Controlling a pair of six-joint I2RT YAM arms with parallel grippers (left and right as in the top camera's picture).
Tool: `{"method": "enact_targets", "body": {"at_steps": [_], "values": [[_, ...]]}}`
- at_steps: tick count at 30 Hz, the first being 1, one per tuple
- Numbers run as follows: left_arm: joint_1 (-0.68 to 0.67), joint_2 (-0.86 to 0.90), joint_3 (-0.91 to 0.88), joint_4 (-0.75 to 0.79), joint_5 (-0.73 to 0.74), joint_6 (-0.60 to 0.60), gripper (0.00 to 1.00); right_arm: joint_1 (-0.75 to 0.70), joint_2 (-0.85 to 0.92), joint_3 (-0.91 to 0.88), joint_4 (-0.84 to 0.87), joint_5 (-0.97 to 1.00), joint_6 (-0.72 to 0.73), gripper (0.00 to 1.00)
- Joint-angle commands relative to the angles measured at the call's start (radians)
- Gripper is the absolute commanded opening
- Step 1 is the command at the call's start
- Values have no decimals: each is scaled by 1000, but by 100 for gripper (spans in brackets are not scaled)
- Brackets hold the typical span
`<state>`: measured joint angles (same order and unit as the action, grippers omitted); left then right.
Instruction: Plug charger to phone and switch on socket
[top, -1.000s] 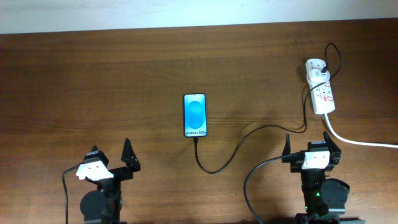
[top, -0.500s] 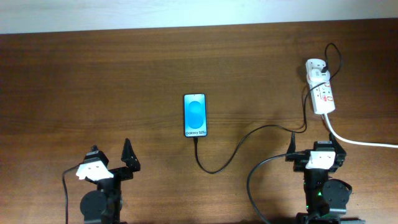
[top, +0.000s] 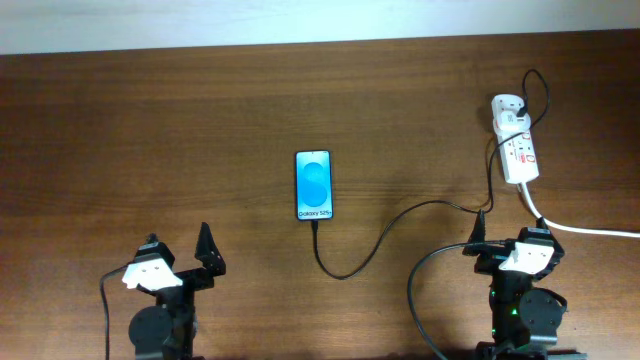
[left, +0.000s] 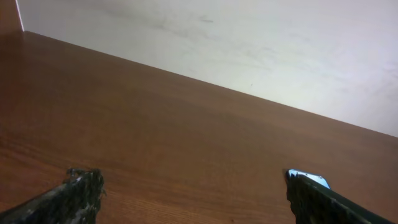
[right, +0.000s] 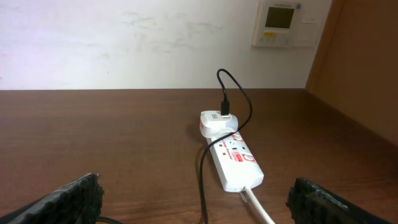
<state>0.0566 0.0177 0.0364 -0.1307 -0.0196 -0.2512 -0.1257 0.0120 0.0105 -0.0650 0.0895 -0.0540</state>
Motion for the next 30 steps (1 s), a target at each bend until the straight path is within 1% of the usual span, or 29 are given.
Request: {"method": "enact_targets", "body": {"at_steps": [1, 17, 19, 21, 23, 26, 27, 28, 30], "values": [[5, -4, -4, 1, -14, -2, 99, -6, -8, -5, -6, 24, 10, 99], [-4, -12, -4, 3, -13, -2, 99, -6, -8, -5, -6, 24, 11, 99], [-25, -13, -25, 47, -14, 0, 99, -6, -8, -5, -6, 24, 10, 99], [-29, -13, -29, 51, -10, 28, 99, -6, -8, -5, -6, 24, 10, 99], [-29, -13, -29, 51, 9, 106, 99, -6, -8, -5, -6, 24, 11, 98], [-29, -13, -29, 57, 20, 177, 99, -6, -8, -5, -6, 24, 10, 98], [-29, -13, -29, 51, 55, 246, 99, -6, -8, -5, -6, 24, 11, 99], [-29, -13, -29, 52, 66, 280, 99, -6, -8, -5, -6, 24, 10, 99], [-29, -13, -29, 51, 66, 290, 99, -6, -8, -5, -6, 24, 11, 99]]}}
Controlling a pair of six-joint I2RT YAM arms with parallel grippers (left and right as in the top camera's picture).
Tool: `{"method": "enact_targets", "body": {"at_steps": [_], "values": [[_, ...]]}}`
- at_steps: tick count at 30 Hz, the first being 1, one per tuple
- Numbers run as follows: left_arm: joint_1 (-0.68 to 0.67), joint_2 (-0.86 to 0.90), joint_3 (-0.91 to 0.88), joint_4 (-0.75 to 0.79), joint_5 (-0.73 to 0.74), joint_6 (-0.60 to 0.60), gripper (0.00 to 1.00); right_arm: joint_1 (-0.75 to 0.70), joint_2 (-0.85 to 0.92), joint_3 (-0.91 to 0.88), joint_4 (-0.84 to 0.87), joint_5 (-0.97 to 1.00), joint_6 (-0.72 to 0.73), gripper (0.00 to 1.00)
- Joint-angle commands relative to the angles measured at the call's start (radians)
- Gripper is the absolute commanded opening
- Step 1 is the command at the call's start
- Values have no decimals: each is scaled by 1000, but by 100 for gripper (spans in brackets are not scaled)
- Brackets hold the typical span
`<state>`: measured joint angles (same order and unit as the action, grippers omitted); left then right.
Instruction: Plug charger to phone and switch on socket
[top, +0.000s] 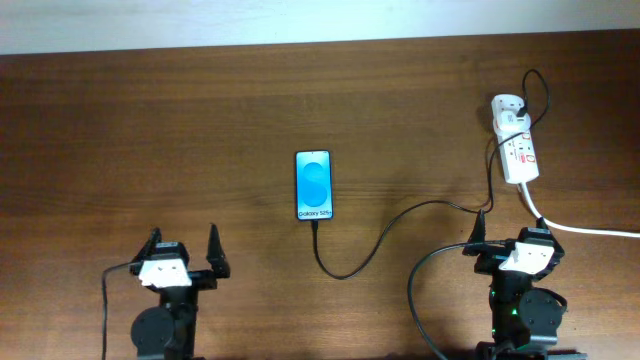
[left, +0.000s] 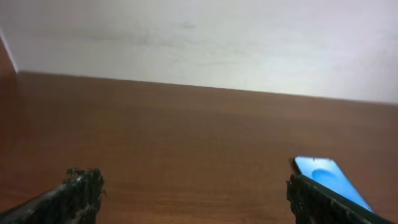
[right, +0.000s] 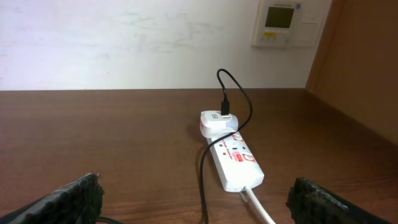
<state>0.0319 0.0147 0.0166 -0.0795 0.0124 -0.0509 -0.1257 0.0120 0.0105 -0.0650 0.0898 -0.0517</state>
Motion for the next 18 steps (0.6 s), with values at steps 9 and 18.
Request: {"method": "enact_targets", "body": {"at_steps": [9, 18], "values": [[-3, -10, -8, 3, 52, 89, 100, -6, -8, -5, -6, 24, 8, 99], [-3, -9, -8, 3, 52, 90, 99, -6, -8, -5, -6, 23, 8, 99]]}}
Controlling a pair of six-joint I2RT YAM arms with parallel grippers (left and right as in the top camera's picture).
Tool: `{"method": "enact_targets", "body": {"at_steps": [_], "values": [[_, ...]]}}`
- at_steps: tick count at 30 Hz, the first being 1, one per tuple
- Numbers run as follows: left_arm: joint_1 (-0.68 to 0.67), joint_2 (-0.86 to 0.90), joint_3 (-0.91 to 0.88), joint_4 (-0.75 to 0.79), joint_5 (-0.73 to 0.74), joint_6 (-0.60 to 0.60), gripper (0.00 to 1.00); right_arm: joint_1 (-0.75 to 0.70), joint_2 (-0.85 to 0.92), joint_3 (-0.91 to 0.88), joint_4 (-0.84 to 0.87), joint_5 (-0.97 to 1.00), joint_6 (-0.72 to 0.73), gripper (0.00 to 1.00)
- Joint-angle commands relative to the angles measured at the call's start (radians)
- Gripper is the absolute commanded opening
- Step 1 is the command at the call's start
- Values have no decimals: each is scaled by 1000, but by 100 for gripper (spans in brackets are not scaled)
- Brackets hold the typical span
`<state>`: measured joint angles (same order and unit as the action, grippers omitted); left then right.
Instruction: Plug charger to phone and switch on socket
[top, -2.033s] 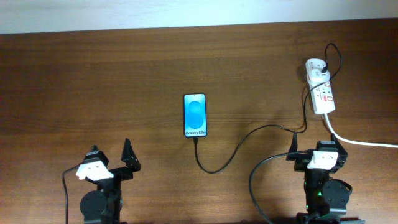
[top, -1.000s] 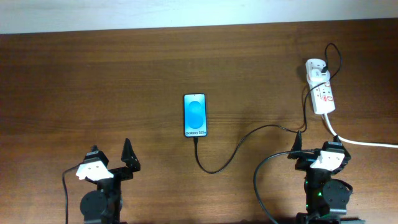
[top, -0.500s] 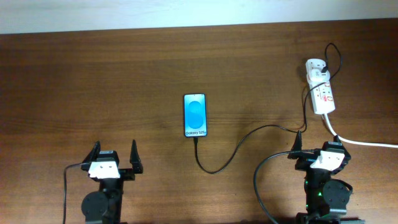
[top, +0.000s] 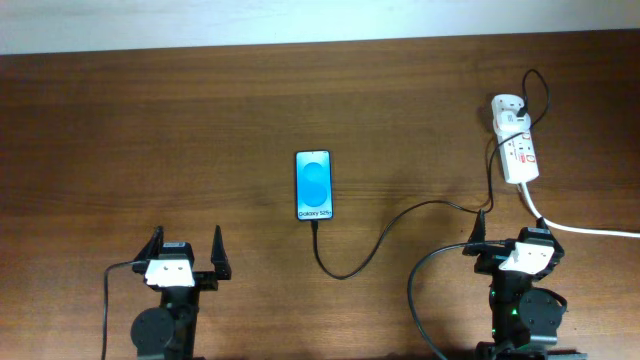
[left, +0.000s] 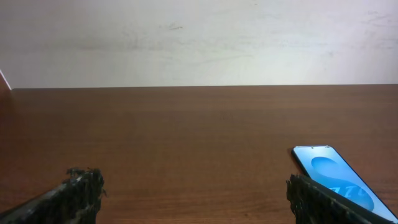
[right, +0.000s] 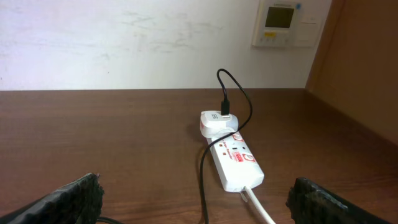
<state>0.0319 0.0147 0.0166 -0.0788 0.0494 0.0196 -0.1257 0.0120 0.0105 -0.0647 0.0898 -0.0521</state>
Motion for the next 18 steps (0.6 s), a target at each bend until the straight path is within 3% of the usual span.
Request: {"method": "enact_targets", "body": {"at_steps": [1, 18], "values": [[-3, -9, -8, 3, 14, 19, 100, -6, -8, -5, -7, 24, 9, 99], [-3, -9, -8, 3, 14, 19, 99, 61, -6, -5, -7, 24, 8, 99]]}}
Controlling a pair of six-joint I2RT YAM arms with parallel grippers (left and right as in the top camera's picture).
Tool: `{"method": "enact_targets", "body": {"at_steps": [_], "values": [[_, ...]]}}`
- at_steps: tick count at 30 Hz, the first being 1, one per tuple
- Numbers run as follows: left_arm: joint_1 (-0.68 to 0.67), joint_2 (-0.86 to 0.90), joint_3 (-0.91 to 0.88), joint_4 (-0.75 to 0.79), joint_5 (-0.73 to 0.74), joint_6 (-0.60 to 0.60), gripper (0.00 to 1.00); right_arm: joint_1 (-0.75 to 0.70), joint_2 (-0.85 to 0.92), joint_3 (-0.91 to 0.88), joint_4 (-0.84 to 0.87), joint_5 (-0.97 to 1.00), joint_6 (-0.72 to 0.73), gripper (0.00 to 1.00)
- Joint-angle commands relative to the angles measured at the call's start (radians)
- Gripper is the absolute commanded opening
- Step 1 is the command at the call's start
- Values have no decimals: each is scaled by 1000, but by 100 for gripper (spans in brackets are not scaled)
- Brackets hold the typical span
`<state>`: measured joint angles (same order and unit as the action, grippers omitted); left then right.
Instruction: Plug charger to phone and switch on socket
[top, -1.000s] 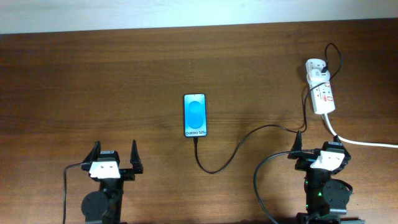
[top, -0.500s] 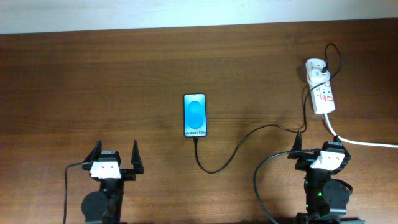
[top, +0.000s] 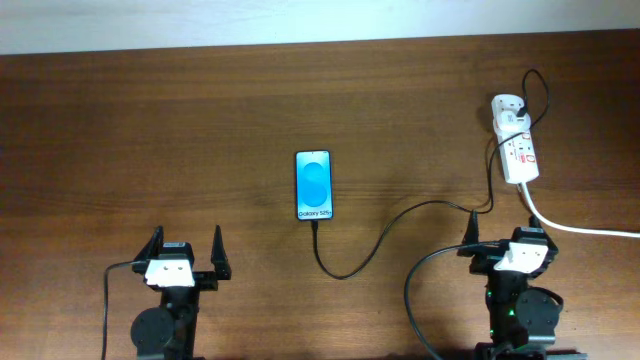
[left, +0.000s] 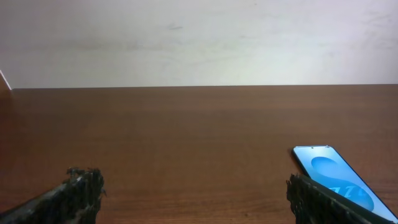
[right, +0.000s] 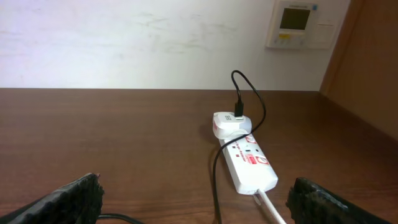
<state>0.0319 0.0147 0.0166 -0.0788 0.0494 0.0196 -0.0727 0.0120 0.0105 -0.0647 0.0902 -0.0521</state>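
Observation:
A phone (top: 314, 185) with a lit blue screen lies face up mid-table, also showing at the right of the left wrist view (left: 329, 174). A black charger cable (top: 375, 243) runs from its near end to a white adapter in the white power strip (top: 516, 140) at the far right, seen ahead in the right wrist view (right: 245, 155). My left gripper (top: 187, 250) stands open near the front left, holding nothing. My right gripper (top: 510, 245) stands open at the front right, short of the strip.
The strip's white mains lead (top: 585, 229) runs off the right edge. A wall thermostat (right: 295, 23) hangs behind the table. A brown panel (right: 373, 68) rises at the right.
My right gripper has turned slightly left, so the power strip sits a little further right in its view. The left gripper, phone and cable have not moved.
My left gripper was angled to the left near the front edge, with the phone barely in its view. It then turned to face straight back, bringing the phone in at the right. My right gripper stayed put until its slight turn now.

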Motion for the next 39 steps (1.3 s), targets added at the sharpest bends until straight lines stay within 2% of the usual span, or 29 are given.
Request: {"method": "enact_targets", "body": {"at_steps": [1, 5, 39], "values": [[-3, -9, -8, 3, 14, 19, 99, 8, -6, -5, -7, 23, 8, 99], [-3, -9, -8, 3, 14, 19, 99, 47, -6, -5, -7, 23, 8, 99], [-3, -9, -8, 3, 14, 19, 99, 47, -6, -5, -7, 23, 8, 99]]}}
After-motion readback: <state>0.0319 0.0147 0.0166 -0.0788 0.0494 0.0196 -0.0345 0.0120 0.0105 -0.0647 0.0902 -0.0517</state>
